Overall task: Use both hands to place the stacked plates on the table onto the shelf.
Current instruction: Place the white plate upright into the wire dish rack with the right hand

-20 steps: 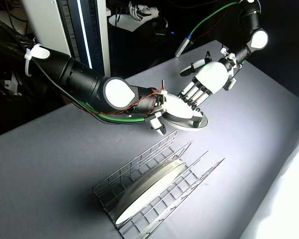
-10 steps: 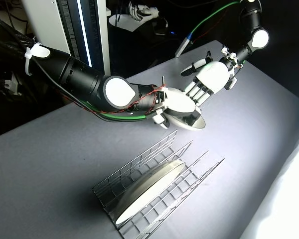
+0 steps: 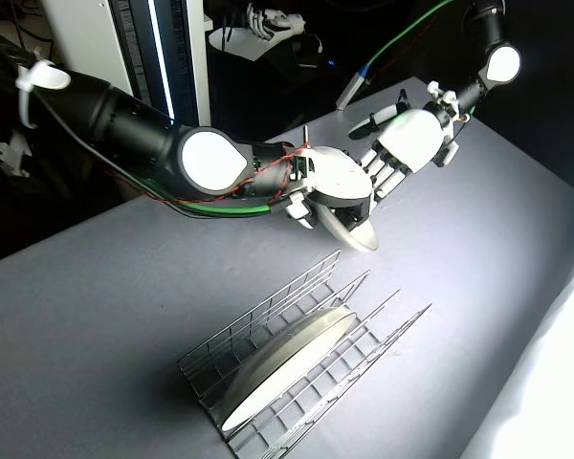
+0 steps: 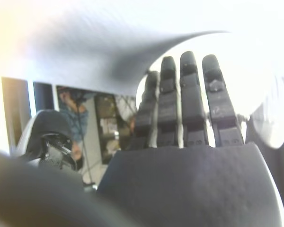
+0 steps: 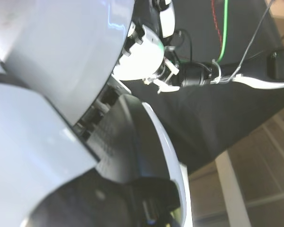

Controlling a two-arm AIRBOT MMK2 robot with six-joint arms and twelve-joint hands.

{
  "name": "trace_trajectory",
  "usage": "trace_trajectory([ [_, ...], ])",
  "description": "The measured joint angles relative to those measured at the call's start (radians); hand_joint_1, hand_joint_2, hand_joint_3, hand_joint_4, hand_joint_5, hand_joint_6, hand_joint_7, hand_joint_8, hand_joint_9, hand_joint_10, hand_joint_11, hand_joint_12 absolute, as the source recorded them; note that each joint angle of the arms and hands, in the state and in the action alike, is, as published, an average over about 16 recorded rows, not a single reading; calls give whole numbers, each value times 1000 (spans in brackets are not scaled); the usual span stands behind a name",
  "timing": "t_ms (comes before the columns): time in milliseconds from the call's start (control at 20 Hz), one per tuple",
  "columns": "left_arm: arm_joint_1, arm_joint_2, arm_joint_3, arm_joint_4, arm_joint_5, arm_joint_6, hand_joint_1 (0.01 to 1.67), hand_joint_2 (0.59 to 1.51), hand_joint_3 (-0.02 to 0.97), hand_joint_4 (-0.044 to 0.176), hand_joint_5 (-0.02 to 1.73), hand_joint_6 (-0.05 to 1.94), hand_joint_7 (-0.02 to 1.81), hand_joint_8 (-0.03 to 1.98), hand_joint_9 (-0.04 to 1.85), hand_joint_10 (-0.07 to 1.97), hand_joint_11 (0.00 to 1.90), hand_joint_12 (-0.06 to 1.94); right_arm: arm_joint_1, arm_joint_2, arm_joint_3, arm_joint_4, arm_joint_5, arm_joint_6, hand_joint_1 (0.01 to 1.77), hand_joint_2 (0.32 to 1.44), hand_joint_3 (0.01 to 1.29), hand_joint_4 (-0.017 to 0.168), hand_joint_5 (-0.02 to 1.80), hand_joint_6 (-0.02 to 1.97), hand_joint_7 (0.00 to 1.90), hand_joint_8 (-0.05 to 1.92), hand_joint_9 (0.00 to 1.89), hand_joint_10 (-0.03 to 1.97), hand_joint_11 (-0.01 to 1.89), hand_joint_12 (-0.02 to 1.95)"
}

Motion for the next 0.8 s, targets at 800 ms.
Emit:
trace_trajectory([
  [800,-257,210,-203,110,297,59,21,1164,2,6,310,10,376,12,363,9,181,261,41,111,-126,434,53,1,1362,992,14,-1,903,1007,1044,799,1002,1118,812,1326],
])
